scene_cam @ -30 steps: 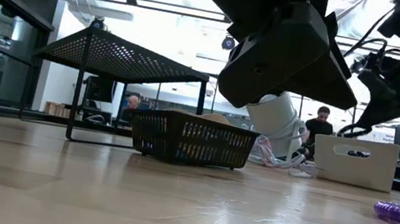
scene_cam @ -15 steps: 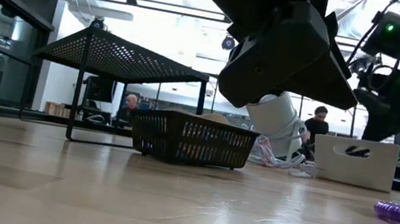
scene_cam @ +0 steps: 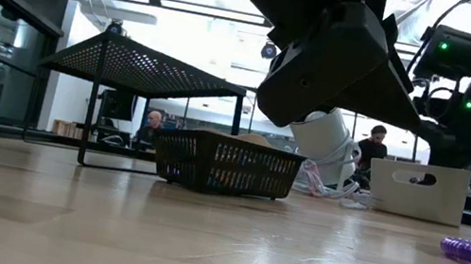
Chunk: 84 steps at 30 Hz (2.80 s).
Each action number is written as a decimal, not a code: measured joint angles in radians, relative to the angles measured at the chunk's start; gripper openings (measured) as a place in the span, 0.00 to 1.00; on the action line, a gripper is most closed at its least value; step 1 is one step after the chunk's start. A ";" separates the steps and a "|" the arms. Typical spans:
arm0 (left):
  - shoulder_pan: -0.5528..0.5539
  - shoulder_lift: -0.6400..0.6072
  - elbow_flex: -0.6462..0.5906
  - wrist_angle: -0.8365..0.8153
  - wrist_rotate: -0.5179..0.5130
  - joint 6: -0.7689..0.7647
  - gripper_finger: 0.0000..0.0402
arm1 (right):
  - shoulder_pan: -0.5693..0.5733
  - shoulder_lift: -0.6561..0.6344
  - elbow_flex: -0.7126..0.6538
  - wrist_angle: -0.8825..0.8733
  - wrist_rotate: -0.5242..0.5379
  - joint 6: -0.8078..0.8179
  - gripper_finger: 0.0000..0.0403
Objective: Pick & Place Office Desk Supplies
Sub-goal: Put the black spring keychain into the white bin, then put the bottom green spring keychain into the white bin
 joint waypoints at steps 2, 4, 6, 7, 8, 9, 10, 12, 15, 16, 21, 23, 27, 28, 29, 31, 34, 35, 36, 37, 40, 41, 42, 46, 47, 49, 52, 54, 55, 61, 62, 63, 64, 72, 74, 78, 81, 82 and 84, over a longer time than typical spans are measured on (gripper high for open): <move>0.000 0.000 0.000 0.000 0.000 0.000 0.45 | 0.000 0.000 0.000 0.000 -0.002 0.000 0.02; 0.000 0.000 0.000 0.000 0.000 0.000 0.45 | 0.000 0.000 0.000 0.001 -0.002 0.000 0.02; 0.000 0.000 0.000 0.000 0.000 0.000 0.45 | 0.000 0.000 0.000 0.004 -0.002 0.000 0.02; 0.000 0.000 0.000 0.000 0.000 0.000 0.45 | 0.000 0.000 0.000 0.006 -0.002 0.000 0.03; 0.000 0.000 0.000 0.000 0.000 0.000 0.45 | 0.000 0.000 0.000 0.010 -0.002 0.000 0.03; 0.000 0.000 0.000 0.000 0.000 0.000 0.45 | 0.000 0.000 0.000 0.013 -0.002 0.000 0.05; 0.000 0.000 0.000 0.000 0.000 0.000 0.45 | 0.000 0.000 0.000 0.014 -0.002 0.000 0.07; 0.000 0.000 0.000 0.000 0.000 0.000 0.45 | 0.000 0.000 0.000 0.016 0.004 0.000 0.12; 0.000 0.000 0.000 0.000 0.000 0.000 0.45 | 0.000 0.000 0.000 0.017 0.009 0.003 0.21; 0.000 0.000 0.000 0.000 0.000 0.000 0.45 | 0.000 0.000 0.000 0.017 0.009 0.003 0.23; 0.000 0.000 0.000 0.000 0.000 0.001 0.45 | 0.000 0.000 0.000 0.021 0.010 0.004 0.31; 0.000 0.000 0.000 0.000 0.000 0.001 0.45 | 0.000 0.000 0.000 0.027 0.010 0.004 0.33; 0.000 0.000 0.000 0.000 0.000 0.000 0.45 | 0.000 0.000 0.000 0.052 0.017 0.004 0.33; 0.000 0.000 0.000 0.000 0.000 -0.004 0.45 | 0.000 0.000 0.000 0.064 0.028 0.003 0.33; 0.000 0.000 0.000 0.000 0.000 -0.011 0.45 | 0.000 -0.001 0.000 0.078 0.041 -0.001 0.32; 0.000 0.000 0.000 0.000 0.000 -0.023 0.45 | 0.000 -0.009 0.000 0.114 0.057 -0.020 0.32; 0.000 0.000 0.000 0.000 0.000 -0.023 0.45 | 0.000 -0.038 0.009 0.145 0.055 -0.047 0.31; 0.000 0.000 0.000 0.000 0.000 -0.023 0.45 | 0.000 -0.049 0.018 0.147 0.052 -0.053 0.31; 0.000 0.000 0.000 0.000 0.000 -0.023 0.45 | 0.000 -0.061 0.027 0.149 0.042 -0.055 0.31; 0.000 0.000 0.000 0.000 0.000 -0.023 0.45 | 0.000 -0.073 0.035 0.151 0.032 -0.056 0.31; 0.000 0.000 0.000 0.000 0.000 -0.024 0.45 | 0.005 -0.111 0.046 0.155 -0.033 -0.062 0.31; 0.000 0.000 0.000 -0.001 0.000 -0.024 0.45 | 0.009 -0.122 0.047 0.161 -0.064 -0.071 0.31; 0.000 0.000 0.000 -0.001 0.000 -0.024 0.45 | 0.015 -0.131 0.047 0.167 -0.104 -0.081 0.31; -0.002 0.000 0.000 -0.003 0.000 -0.024 0.45 | 0.054 -0.150 0.047 0.203 -0.239 -0.084 0.31; -0.004 0.000 0.000 -0.003 0.000 -0.024 0.45 | 0.070 -0.150 0.047 0.215 -0.263 -0.084 0.31; -0.008 0.000 0.000 -0.003 -0.007 -0.023 0.45 | 0.104 -0.150 0.047 0.249 -0.302 -0.084 0.31; -0.019 0.000 0.000 -0.003 -0.009 -0.024 0.45 | 0.160 -0.149 0.047 0.308 -0.342 -0.080 0.31; -0.027 0.000 0.000 -0.003 -0.012 -0.023 0.45 | 0.198 -0.149 0.047 0.352 -0.362 -0.077 0.31; -0.031 0.000 0.000 -0.003 -0.012 -0.023 0.45 | 0.217 -0.149 0.047 0.376 -0.364 -0.077 0.31; -0.045 0.000 0.000 -0.002 -0.013 -0.025 0.45 | 0.318 -0.149 0.047 0.477 -0.365 -0.076 0.31; -0.045 0.000 0.000 -0.002 -0.013 -0.027 0.45 | 0.332 -0.149 0.047 0.485 -0.364 -0.076 0.31; -0.045 0.000 0.000 -0.002 -0.013 -0.030 0.45 | 0.346 -0.149 0.047 0.490 -0.363 -0.076 0.31; -0.045 0.000 0.000 -0.002 -0.013 -0.038 0.45 | 0.358 -0.149 0.047 0.492 -0.363 -0.076 0.31; -0.046 0.000 0.000 -0.002 -0.013 -0.130 0.45 | 0.448 -0.119 0.047 0.500 -0.352 -0.082 0.31; -0.046 0.000 0.000 -0.003 -0.013 -0.162 0.45 | 0.466 -0.094 0.047 0.526 -0.351 -0.082 0.31; -0.052 0.000 0.000 -0.018 -0.011 -0.252 0.45 | 0.503 -0.023 0.047 0.584 -0.350 -0.083 0.31; -0.057 -0.001 0.000 -0.047 0.037 -0.330 0.45 | 0.533 0.037 0.048 0.632 -0.350 -0.083 0.31; -0.058 -0.001 0.000 -0.056 0.065 -0.357 0.45 | 0.542 0.058 0.047 0.651 -0.350 -0.083 0.31; -0.058 -0.001 0.000 -0.060 0.141 -0.404 0.45 | 0.560 0.096 0.048 0.690 -0.350 -0.083 0.31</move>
